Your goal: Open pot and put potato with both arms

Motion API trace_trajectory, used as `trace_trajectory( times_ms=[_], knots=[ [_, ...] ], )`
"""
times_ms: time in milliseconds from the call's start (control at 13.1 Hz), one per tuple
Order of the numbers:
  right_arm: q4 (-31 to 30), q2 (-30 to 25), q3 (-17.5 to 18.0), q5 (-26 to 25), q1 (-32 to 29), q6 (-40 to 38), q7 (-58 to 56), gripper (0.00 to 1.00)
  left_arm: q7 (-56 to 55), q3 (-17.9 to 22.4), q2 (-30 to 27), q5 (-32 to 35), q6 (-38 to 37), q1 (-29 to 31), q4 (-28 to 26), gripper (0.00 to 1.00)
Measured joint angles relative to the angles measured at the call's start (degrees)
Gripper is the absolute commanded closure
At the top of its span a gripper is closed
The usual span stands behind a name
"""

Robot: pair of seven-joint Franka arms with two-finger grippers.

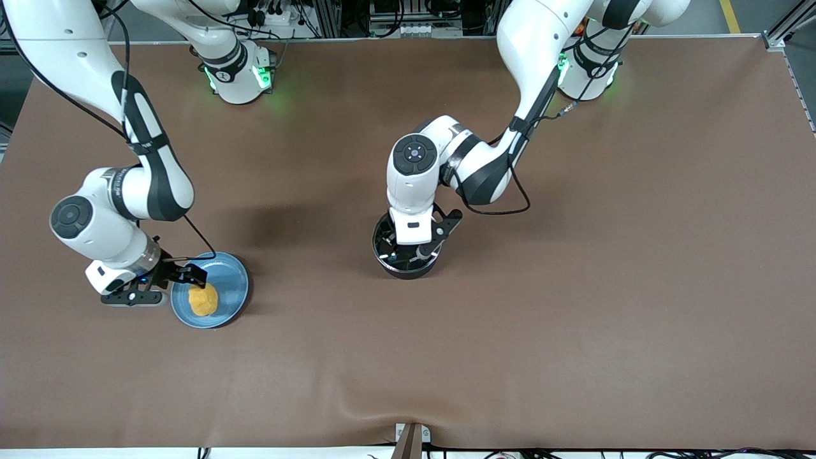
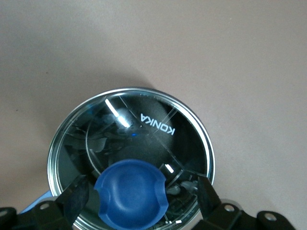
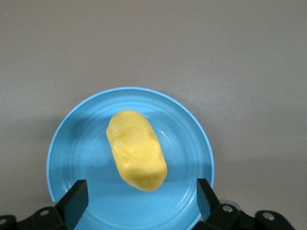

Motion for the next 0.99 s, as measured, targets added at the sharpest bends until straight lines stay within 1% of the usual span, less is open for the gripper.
trace_trajectory(
  times_ms=[381,457,762,990],
  knots=[
    [-0.27,2.49,1.04,0.01,0.01,3.55,0.0,0.0,-0.06,0.01,0.21,0.0,0.02,-0.09,0.0,0.06],
    [-0.4,3.03,1.13,0.01,0.01,4.67,0.0,0.0,-0.06,0.01,0.21,0.0,0.02,-0.08,0.0,0.1],
    [-0.61,6.11,1.14,0.02,0.01,9.64,0.0,0.0,-0.06,0.01,0.27,0.0,0.02,-0.09,0.0,0.14],
    [-0.61,6.88,1.15,0.02,0.01,10.33,0.0,0.0,-0.07,0.01,0.34,0.0,0.02,-0.09,0.0,0.18]
  ],
)
